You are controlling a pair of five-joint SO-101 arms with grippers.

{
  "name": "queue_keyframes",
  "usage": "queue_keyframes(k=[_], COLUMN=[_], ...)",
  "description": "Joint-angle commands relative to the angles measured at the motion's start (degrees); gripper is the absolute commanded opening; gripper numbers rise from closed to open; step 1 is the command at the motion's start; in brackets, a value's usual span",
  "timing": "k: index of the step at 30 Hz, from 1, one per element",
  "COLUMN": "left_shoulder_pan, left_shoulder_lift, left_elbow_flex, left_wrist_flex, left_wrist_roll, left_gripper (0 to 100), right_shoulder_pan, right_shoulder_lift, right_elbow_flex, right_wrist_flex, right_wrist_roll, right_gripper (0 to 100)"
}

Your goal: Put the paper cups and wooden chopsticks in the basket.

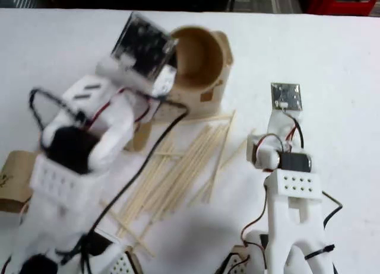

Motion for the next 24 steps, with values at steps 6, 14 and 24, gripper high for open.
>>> queue_keyframes(k=[6, 14, 24], left_shoulder_pan=[0.8, 0.6, -3.7], left_shoulder_lift=[21.4, 30.5, 32.0], left_elbow_flex=[-19.1, -22.7, -22.8], left_wrist_flex=[-2.9, -0.2, -2.1], left_wrist_roll=[1.7, 5.6, 13.8], left_gripper=[2, 2, 18], right_shoulder_pan=[0.5, 0.5, 0.5], right_shoulder_lift=[-1.6, -1.6, -1.7], right_elbow_flex=[-0.4, -0.4, -0.4], right_wrist_flex=[-0.8, -0.8, -0.8], right_wrist_roll=[-0.5, -0.5, -0.5], right_gripper=[21.2, 21.2, 21.2])
